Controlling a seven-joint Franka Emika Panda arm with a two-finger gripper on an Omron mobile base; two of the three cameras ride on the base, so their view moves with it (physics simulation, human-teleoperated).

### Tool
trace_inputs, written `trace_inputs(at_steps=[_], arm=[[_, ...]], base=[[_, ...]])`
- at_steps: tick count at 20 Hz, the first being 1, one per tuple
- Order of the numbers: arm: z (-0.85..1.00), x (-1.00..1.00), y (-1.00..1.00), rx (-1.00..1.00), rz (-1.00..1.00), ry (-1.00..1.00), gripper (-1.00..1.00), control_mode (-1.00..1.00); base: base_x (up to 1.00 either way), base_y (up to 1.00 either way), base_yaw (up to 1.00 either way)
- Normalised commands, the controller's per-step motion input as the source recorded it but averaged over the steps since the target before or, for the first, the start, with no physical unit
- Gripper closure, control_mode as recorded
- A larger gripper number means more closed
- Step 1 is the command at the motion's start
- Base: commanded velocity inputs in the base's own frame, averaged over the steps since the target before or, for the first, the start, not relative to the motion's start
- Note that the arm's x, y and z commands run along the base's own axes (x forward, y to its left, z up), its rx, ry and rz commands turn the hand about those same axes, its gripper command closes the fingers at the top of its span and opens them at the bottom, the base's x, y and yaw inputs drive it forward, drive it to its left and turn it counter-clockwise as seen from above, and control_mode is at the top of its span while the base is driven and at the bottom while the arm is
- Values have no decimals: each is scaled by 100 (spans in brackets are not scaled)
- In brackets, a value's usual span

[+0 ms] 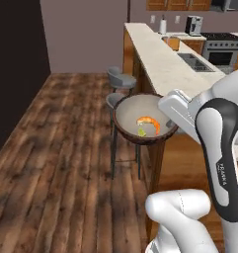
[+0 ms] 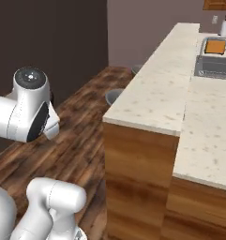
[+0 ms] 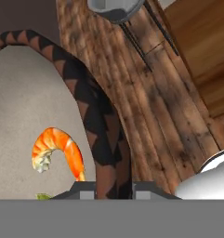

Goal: The microwave is finished heating the shrimp and lemon wedge. Take the bowl containing the food and place it on the dining counter.

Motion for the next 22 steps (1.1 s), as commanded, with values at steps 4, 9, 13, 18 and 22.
trace_inputs(at_steps=[4,9,13,18,22], arm=[[0,0,0,0,0,0,100,100],[0,0,0,0,0,0,100,100],[0,0,0,0,0,0,100,100],[0,0,0,0,0,0,100,100],[0,0,0,0,0,0,100,100]], base=[[54,87,-58],[47,34,-44],[43,-40,-27],[51,-38,-19],[53,-31,-15]])
